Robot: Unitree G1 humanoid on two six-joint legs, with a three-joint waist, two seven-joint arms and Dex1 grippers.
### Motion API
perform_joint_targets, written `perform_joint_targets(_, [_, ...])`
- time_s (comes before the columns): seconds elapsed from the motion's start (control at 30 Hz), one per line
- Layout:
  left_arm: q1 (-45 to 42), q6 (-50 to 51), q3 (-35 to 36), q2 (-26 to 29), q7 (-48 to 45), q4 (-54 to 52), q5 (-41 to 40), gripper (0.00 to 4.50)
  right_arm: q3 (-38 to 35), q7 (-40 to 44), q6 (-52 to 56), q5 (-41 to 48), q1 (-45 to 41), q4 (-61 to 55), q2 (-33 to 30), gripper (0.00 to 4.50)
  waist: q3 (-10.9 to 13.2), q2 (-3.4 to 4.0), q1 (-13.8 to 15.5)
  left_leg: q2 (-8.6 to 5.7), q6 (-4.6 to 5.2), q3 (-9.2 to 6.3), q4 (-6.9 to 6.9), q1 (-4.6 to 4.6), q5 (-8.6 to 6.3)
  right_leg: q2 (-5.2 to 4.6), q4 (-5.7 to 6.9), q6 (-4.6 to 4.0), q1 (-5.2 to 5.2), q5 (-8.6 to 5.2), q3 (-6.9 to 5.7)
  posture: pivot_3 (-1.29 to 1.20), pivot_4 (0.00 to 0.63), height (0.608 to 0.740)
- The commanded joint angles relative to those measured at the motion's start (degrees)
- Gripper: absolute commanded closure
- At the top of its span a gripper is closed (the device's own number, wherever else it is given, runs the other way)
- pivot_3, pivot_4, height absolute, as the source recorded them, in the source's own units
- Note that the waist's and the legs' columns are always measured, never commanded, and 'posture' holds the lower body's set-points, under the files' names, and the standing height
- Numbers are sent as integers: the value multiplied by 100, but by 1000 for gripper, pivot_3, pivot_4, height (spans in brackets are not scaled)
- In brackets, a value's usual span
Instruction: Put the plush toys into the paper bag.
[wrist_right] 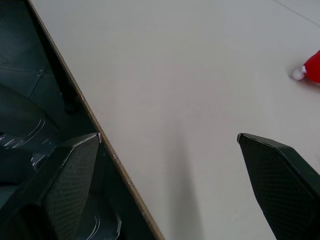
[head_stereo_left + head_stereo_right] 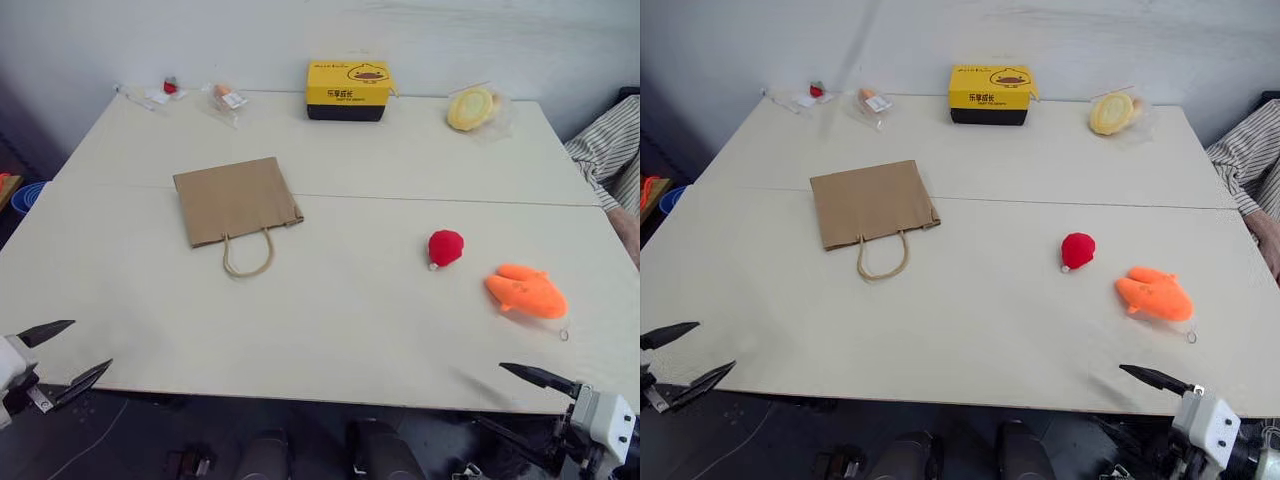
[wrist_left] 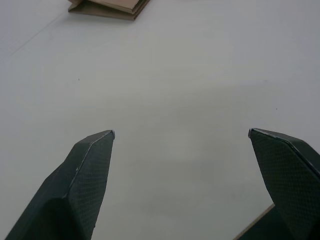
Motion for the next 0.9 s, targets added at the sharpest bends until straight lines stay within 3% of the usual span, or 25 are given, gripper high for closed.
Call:
perform_joint_targets(0.03, [-78, -13, -27, 109, -130, -163, -157, 0, 159, -39, 85, 108, -276, -141, -6, 33, 0, 0, 0, 0, -1, 0, 0, 0, 0, 0, -1, 0, 0, 0, 0, 0, 150, 740])
perform_joint_targets(0.17, [-197, 1028, -147, 300, -196, -557, -614, 0, 491, -288, 441, 281, -486, -701, 109, 33, 6, 10, 15, 1, -1, -2, 0, 0, -1, 0, 1, -1, 0, 0, -3, 0, 150, 740])
perform_joint_targets(0.27, [-859, 2284, -331, 477, 252, -901, -1213, 0, 859, -1137, 1227, 635, -1009, -1493, 307, 33, 9, 15, 24, 3, -4, -7, 4, -2, 0, 0, 8, -1, -1, 0, -10, 0, 150, 740])
perform_joint_targets(0.33, [-1353, 2495, -644, 611, 228, -931, -1184, 0, 1124, -1499, 1444, 576, -1416, -1780, 463, 33, 8, 14, 24, 3, -10, -11, 10, -2, 4, 0, 16, -1, 0, 0, -15, 0, 150, 740])
perform_joint_targets(0.47, [-2575, 1911, -1801, 771, 256, -605, -213, 0, 1559, -1962, 1616, 335, -2081, -1904, 806, 33, 5, 21, 12, 2, -16, -7, 6, -1, 7, 0, 18, 2, -5, 1, -14, 0, 150, 740])
perform_joint_targets(0.6, [-4076, 882, -2900, 637, 335, 546, 849, 0, 1877, -2091, 1624, 146, -2504, -1780, 957, 33, -1, 17, 13, 1, -26, -5, 8, -41, 7, 8, 21, 3, -48, 2, -17, 0, 150, 740])
perform_joint_targets(0.7, [-5070, 191, -3455, 330, 624, 1575, 1458, 0, 1988, -2078, 1596, 121, -2569, -1703, 1028, 33, -2, 14, 18, -2, -67, -3, 45, -123, 37, 13, 52, 14, -127, 8, -21, 0, 150, 740])
perform_joint_targets(0.9, [-6093, -1349, -4226, 262, 261, 3083, 2137, 0, 1982, -2113, 1349, -27, -2444, -1486, 1186, 33, 0, 7, -32, -2, -54, 31, 74, -131, 38, 17, 100, 23, -140, 13, -6, 0, 150, 740])
